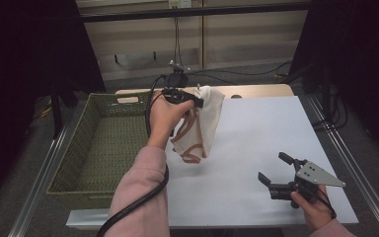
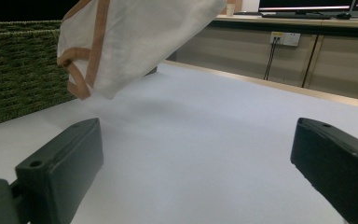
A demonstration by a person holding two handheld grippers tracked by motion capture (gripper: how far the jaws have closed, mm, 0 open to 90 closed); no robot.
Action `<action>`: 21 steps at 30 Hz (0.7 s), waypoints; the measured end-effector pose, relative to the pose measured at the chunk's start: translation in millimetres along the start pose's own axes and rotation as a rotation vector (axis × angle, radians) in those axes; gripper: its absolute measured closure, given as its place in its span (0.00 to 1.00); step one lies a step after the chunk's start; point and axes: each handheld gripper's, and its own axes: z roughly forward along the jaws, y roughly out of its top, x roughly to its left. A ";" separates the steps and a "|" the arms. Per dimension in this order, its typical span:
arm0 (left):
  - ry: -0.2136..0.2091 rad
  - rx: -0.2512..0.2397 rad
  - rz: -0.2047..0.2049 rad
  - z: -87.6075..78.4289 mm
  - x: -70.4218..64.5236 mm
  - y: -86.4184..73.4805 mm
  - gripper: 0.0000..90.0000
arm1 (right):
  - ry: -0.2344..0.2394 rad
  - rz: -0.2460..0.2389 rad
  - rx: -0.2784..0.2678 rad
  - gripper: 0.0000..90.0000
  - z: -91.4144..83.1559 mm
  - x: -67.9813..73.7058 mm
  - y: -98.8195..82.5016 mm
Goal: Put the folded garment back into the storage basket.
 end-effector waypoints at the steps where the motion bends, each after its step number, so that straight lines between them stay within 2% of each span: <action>1: 0.000 0.002 0.002 -1.5 0.3 0.9 0.92 | 0.000 0.000 0.000 0.02 0.0 0.0 0.0; 10: 0.009 -0.006 0.001 -13.2 -0.6 9.2 0.92 | -0.001 0.015 0.003 0.02 -0.2 1.0 0.2; 11: 0.010 -0.011 -0.007 -14.2 -1.2 9.7 0.92 | -0.001 -0.001 -0.008 0.02 0.3 0.0 0.4; 17: 0.004 -0.011 -0.005 -18.3 -2.4 14.8 0.92 | -0.001 0.003 -0.008 0.02 0.0 -0.1 0.6; 21: 0.015 -0.010 -0.001 -21.8 -1.9 18.3 0.92 | -0.004 0.007 -0.006 0.02 -0.6 -0.1 0.8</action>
